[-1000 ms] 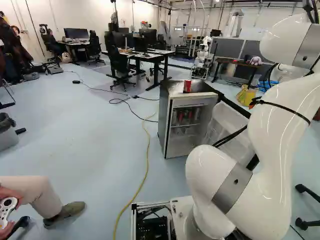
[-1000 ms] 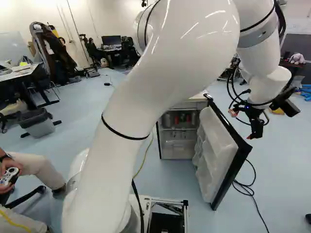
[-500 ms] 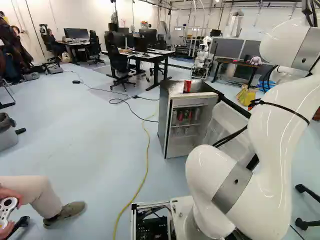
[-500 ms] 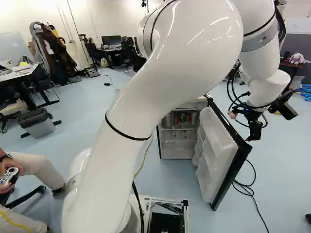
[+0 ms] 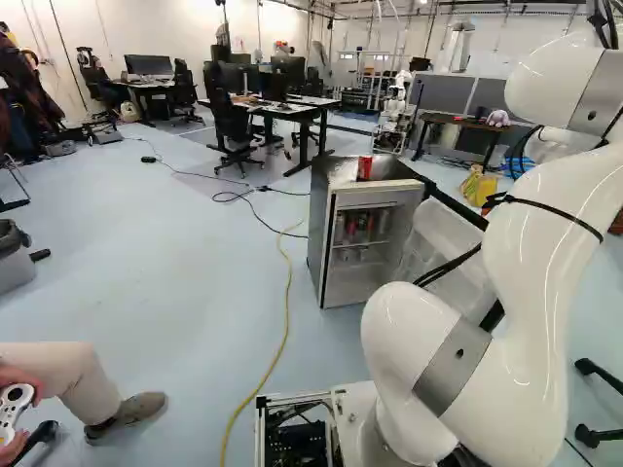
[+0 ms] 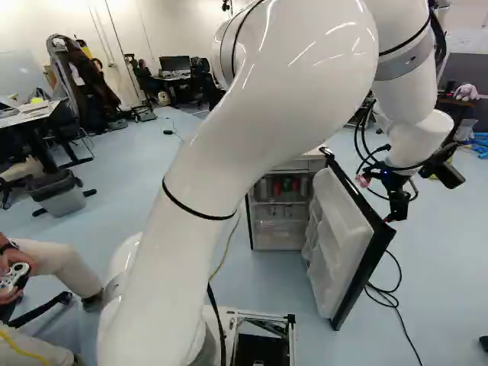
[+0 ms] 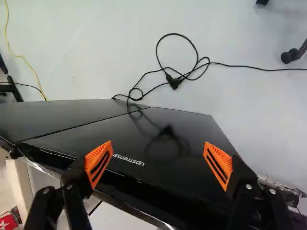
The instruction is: Grab a drink from the fridge
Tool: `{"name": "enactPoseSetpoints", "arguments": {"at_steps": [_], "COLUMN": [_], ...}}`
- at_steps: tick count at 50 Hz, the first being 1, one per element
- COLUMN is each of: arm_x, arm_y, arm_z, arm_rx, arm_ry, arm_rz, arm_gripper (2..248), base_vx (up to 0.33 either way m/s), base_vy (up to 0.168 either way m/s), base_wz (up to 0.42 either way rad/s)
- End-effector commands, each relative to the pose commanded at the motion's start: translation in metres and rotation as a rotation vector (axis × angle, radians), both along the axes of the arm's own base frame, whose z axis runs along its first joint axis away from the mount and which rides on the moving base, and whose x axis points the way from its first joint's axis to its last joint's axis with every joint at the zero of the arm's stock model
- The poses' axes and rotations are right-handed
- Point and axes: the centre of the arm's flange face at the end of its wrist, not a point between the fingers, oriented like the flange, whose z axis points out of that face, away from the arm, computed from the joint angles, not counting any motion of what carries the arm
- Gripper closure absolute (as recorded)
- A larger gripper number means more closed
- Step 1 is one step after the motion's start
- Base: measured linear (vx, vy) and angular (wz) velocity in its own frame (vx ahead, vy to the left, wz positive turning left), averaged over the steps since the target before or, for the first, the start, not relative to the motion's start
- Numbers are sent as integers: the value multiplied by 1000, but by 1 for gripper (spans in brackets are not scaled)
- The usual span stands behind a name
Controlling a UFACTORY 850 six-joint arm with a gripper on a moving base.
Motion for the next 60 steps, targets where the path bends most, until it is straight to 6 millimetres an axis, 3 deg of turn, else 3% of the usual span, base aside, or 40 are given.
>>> {"name": "enactPoseSetpoints", "arguments": {"at_steps": [60], "arm_x": [-8], "arm_y": [50], "arm_z": [1], "arm_rx": [38], "arm_ry": [25], "arm_rz": [32], "arm_gripper": [3], "base_vx": [0], "base_vy": [0], "base_wz": [0]}}
